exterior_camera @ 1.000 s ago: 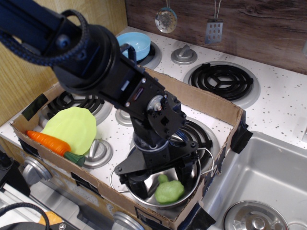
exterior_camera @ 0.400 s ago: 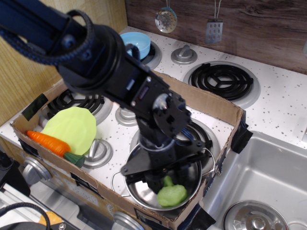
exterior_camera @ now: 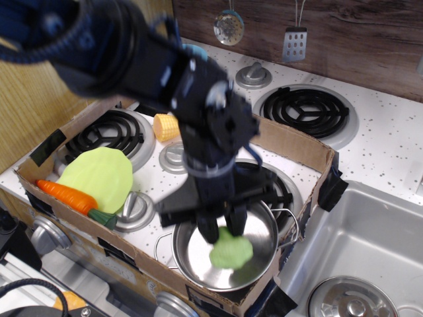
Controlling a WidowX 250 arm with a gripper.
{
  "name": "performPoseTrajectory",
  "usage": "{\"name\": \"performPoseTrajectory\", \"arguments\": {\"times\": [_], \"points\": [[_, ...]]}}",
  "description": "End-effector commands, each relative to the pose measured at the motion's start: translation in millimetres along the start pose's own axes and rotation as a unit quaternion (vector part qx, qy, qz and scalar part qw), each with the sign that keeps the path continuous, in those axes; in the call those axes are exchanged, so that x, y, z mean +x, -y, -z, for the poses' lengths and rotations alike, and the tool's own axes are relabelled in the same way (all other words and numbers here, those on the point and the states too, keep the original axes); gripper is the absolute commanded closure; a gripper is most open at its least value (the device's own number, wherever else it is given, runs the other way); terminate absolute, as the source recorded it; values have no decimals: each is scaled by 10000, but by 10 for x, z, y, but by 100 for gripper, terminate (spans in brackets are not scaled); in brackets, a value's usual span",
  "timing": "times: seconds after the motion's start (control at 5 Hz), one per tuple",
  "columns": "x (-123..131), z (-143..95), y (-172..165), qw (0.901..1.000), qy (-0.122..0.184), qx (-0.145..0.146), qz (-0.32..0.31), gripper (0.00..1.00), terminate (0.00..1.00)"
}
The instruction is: Take broccoli out of pan
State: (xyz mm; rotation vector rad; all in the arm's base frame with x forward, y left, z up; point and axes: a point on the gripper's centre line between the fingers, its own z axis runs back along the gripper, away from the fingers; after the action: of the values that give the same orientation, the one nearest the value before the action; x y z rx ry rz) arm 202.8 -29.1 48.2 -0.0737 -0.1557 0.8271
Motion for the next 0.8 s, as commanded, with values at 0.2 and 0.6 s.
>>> {"name": "performPoseTrajectory", "arguments": {"times": [0.2,0.6], "points": [[1135,-527,104,9909,454,237,1241,100,0],[1602,-265,-147,9827,358,496,1746,100,0]]}}
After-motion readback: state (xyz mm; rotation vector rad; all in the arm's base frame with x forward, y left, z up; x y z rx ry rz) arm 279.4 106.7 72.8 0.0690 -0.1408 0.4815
